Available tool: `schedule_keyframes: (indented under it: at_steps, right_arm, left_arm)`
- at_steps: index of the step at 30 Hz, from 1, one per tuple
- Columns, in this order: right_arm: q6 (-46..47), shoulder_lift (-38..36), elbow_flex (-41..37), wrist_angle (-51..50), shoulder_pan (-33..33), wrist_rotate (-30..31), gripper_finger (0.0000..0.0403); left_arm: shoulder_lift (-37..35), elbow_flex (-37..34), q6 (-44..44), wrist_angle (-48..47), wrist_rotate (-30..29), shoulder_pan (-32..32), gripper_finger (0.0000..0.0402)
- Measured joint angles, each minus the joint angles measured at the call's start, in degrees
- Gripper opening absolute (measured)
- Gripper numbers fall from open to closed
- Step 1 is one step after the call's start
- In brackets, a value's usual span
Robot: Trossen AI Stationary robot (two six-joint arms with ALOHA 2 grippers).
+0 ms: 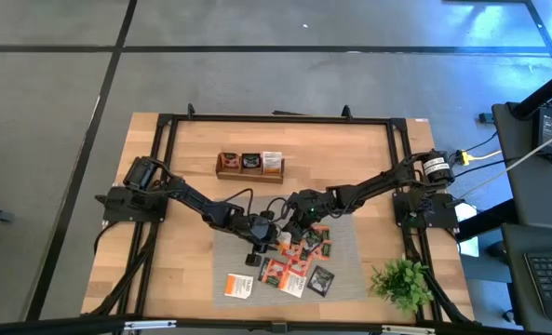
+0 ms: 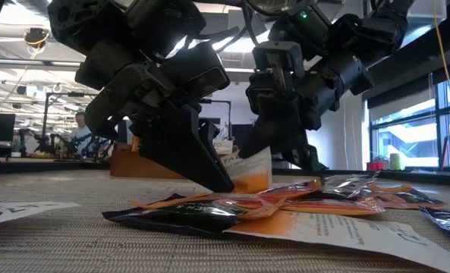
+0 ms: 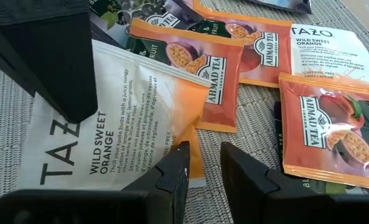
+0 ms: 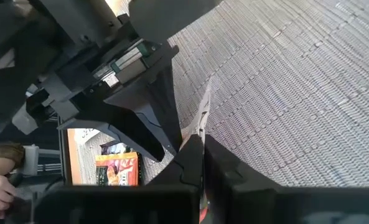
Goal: Pick & Place Tea
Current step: Put the white orange tea bag into the right section of the wooden organizer
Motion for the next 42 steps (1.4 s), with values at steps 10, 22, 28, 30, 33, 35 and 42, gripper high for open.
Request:
schedule_keyframes:
  at_steps: [10,22,28,30,33,35,42]
  right_arm:
    - [-5.6,-1.8,0.0,-0.2,-1.3,-0.2,0.0009]
    - [-39.9,-13.8,2.1,-2.0,-12.3,11.5,0.0008]
    - [-51.7,-10.8,11.0,-12.3,-19.4,10.5,0.0006]
    - [-53.6,-8.4,14.0,-15.0,-20.9,8.5,0.0006]
    - [-55.8,-5.3,16.2,-16.9,-22.3,6.6,0.0006]
    - [-56.6,-3.2,17.2,-17.1,-22.7,6.6,0.0006]
    - [-60.4,1.3,18.5,-15.8,-22.9,6.7,0.0006]
  left_arm:
    - [-11.6,-1.3,-0.1,-9.7,3.9,0.0,0.0088]
    - [-42.2,-25.4,-2.7,12.6,-0.2,0.5,0.0088]
    - [-49.3,-28.7,-5.1,12.7,-5.0,0.5,0.0088]
    - [-49.7,-29.0,-5.1,11.4,-5.0,0.5,0.0088]
    - [-49.7,-29.1,-5.1,10.8,-5.0,0.5,0.0088]
    - [-49.6,-29.1,-4.7,10.0,-5.3,0.5,0.0088]
    - [-49.5,-29.0,-4.7,8.1,-8.6,0.5,0.0088]
